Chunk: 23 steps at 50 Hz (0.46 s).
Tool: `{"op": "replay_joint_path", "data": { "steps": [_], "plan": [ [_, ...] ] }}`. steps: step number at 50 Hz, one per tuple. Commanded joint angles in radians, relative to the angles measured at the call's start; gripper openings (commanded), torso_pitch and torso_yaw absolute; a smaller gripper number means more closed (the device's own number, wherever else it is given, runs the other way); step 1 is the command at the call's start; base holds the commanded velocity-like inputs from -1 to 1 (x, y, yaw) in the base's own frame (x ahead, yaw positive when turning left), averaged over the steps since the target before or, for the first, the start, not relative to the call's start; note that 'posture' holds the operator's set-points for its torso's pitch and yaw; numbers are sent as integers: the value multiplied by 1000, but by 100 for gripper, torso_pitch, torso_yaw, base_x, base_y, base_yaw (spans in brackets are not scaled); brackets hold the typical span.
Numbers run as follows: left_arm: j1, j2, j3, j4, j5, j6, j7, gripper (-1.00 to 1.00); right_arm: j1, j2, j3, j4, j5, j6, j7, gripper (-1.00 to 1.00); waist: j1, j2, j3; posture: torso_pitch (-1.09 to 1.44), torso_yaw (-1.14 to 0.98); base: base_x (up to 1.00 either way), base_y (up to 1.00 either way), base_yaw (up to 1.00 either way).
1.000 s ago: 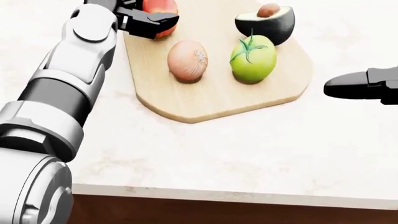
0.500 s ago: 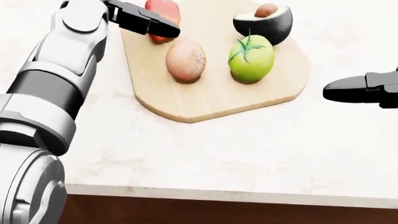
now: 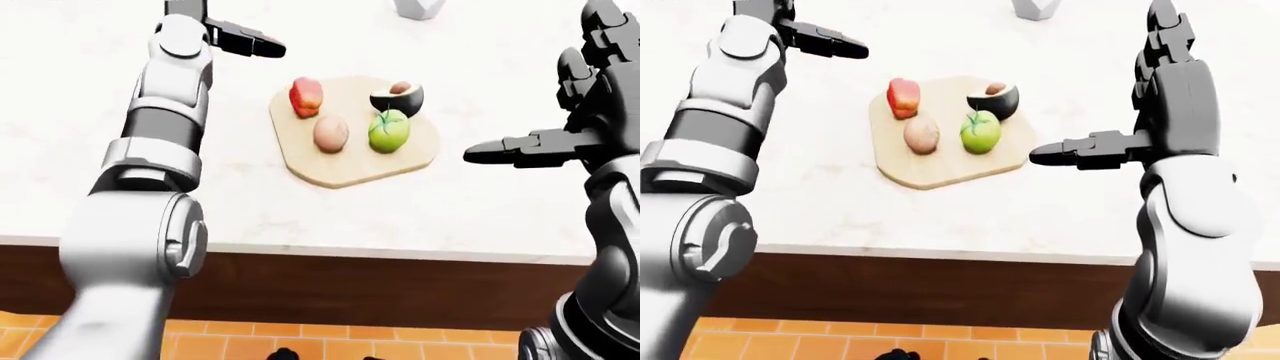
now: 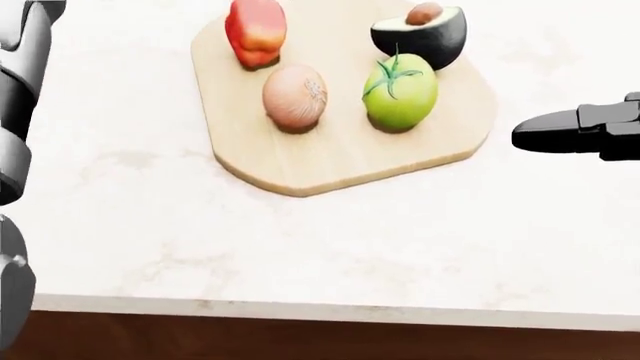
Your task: Place the avocado, onion, tomato and bell pepper on the cutting board.
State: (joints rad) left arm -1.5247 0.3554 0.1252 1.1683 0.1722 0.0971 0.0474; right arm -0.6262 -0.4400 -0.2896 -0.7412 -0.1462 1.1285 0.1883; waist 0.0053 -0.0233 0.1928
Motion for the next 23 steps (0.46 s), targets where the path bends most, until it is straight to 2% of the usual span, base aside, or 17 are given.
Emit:
{"op": "replay_joint_path", "data": {
  "steps": [1,6,14,18,23],
  "plan": [
    [-26,17,-2,-60,0,-2,-10,100,-30,-14,-9,-10,-7,-44,-11,100,0,-2,-34,27,0,0,0,0],
    [20,62,-6,-188,11,74,-47,100,-65,-21,6,47,-3,-78,-15,100,-2,3,-35,27,0,0,0,0],
    [134,129,12,-504,31,263,-122,100,-93,-18,20,118,1,-135,-24,100,-8,9,-30,27,0,0,0,0],
    [208,156,32,-684,37,370,-166,100,-98,-14,25,151,3,-165,-32,100,-8,12,-28,27,0,0,0,0],
    [251,207,54,-792,53,440,-202,100,-114,-21,26,185,5,-186,-28,100,-9,16,-27,27,0,0,0,0]
  ]
}}
